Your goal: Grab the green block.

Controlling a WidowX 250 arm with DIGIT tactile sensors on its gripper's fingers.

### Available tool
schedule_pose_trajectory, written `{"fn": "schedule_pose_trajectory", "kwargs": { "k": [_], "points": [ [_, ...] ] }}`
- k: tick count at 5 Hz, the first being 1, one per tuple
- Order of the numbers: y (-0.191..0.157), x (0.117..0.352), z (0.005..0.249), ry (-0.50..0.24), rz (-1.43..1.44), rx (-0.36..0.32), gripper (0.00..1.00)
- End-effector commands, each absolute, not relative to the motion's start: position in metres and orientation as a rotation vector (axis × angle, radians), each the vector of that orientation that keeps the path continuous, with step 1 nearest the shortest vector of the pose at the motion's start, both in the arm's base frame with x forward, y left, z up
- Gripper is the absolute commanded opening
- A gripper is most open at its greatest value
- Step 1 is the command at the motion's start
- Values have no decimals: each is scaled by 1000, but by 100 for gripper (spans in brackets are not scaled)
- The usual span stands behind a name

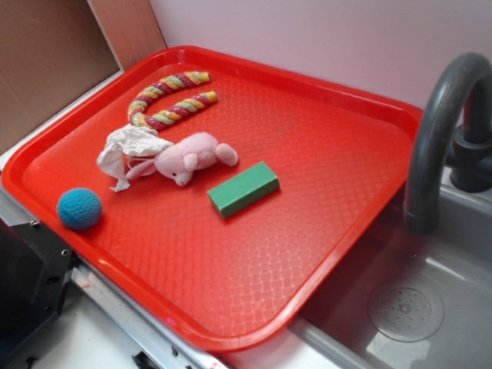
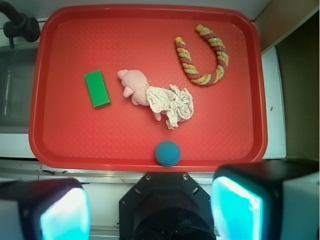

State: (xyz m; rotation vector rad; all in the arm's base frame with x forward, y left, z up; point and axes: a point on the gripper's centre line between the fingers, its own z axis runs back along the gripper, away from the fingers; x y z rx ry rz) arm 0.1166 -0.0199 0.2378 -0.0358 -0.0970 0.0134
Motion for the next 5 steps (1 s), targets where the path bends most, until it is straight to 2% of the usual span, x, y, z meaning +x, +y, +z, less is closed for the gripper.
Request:
{"fn": "schedule_pose_trajectory", "kwargs": {
  "k": [1,2,4,5],
  "points": [
    [-20,117,238,-97,13,-36,100],
    [-38,131,226,-139,34,-9,100],
    [-65,168,186,-164,-7,-13,100],
    [-79,183,165,-168,-9,6,100]
  ]
}}
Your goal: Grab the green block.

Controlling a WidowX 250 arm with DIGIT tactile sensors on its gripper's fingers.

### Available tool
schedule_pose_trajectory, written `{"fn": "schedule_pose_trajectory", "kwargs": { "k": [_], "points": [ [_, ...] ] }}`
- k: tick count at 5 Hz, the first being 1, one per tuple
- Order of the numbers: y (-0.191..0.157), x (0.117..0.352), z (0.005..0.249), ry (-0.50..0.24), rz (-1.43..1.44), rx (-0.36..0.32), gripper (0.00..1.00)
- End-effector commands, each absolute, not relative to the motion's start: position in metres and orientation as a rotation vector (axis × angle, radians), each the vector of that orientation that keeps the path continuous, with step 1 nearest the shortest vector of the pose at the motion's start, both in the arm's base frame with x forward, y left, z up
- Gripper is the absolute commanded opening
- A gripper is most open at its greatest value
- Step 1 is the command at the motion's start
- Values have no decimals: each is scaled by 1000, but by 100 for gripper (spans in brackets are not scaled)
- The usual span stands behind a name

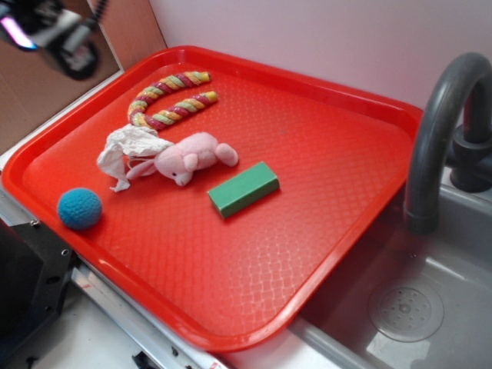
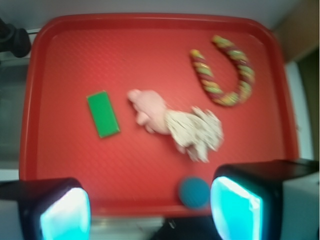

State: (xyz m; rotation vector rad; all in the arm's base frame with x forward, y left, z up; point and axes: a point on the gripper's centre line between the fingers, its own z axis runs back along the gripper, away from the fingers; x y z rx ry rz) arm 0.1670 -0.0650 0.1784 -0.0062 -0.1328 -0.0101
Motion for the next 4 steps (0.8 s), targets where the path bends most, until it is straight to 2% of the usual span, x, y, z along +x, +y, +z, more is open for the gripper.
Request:
{"fn": "schedule_pose_trajectory", "kwargs": {
  "k": [1,3,4],
  "points": [
    [-91,198,141,-152,-92,-59,100],
    [-103,220,98,-153,-150,14,100],
    [-112,228,76,-110,-174,48,100]
  ]
}}
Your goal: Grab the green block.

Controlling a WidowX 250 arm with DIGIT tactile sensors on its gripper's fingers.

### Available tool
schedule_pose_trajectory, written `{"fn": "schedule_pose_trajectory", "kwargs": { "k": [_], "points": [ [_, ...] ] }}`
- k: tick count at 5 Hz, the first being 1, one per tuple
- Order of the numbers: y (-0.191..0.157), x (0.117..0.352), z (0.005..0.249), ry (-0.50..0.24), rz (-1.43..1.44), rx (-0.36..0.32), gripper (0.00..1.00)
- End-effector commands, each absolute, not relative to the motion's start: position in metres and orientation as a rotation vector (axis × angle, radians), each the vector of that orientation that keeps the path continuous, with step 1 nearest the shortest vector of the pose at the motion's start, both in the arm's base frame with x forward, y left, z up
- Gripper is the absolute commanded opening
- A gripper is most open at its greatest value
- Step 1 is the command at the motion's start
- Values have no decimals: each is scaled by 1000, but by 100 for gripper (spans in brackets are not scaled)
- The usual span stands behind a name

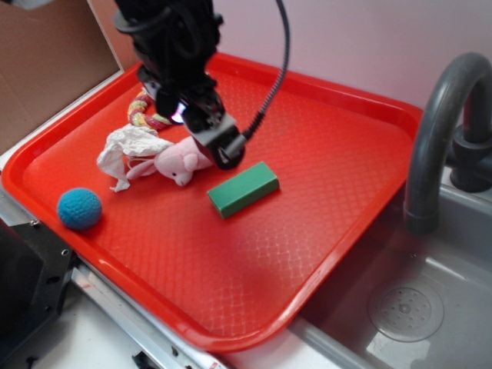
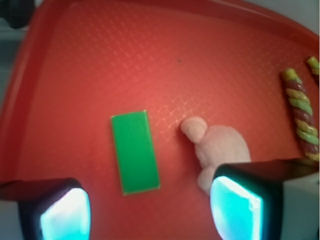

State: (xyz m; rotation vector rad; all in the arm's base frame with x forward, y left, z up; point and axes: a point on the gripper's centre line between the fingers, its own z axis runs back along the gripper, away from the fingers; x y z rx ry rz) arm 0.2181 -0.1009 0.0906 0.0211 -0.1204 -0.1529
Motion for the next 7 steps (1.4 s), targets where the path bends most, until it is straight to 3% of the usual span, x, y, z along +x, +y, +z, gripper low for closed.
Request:
{"fn": "schedule_pose_trajectory", "kwargs": {
  "k": [1,2,4,5,6,7],
  "points": [
    [-114,231,56,-67,-180,53,100],
    [-116,235,27,-14,-235,-1,100],
    [-108,236,7,42,-227,-7,100],
    [-114,233,8,34,-272,-18,0],
    [-115,232,9,40,-270,-10,0],
    [-107,235,21,78,-255,-56,0]
  ]
}}
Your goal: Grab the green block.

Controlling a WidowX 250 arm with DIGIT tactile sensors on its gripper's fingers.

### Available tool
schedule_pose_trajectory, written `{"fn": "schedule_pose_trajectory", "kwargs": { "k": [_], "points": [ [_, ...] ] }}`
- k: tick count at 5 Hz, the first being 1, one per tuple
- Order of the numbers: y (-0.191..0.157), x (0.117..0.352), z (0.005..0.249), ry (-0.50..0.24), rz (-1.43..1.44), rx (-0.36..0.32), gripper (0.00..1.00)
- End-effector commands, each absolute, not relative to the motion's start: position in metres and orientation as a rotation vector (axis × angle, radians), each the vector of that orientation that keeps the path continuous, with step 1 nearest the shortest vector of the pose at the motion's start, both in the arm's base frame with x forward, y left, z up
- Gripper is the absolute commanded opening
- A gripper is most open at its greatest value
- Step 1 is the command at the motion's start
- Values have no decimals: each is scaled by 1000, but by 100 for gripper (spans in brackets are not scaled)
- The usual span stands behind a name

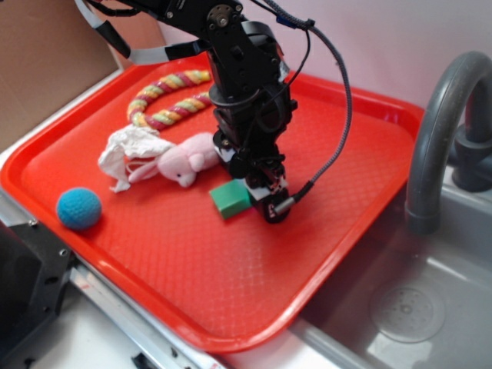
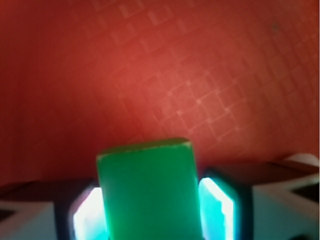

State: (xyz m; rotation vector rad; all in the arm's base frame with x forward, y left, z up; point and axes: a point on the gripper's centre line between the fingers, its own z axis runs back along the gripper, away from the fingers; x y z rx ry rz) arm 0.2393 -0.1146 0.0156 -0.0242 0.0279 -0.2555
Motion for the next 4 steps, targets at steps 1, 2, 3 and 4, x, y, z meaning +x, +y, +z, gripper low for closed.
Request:
{"fn": "schedule_pose_trajectory", "kwargs": {
  "k": [1,2,3,4],
  "points": [
    [-98,237,67,45,-215,-37,0],
    [-91,228,109,10,-142,-1,0],
    [-74,209,148,-44,-115,-83,0],
    [-53,187,184,-116,-61,-117,0]
  ]
}}
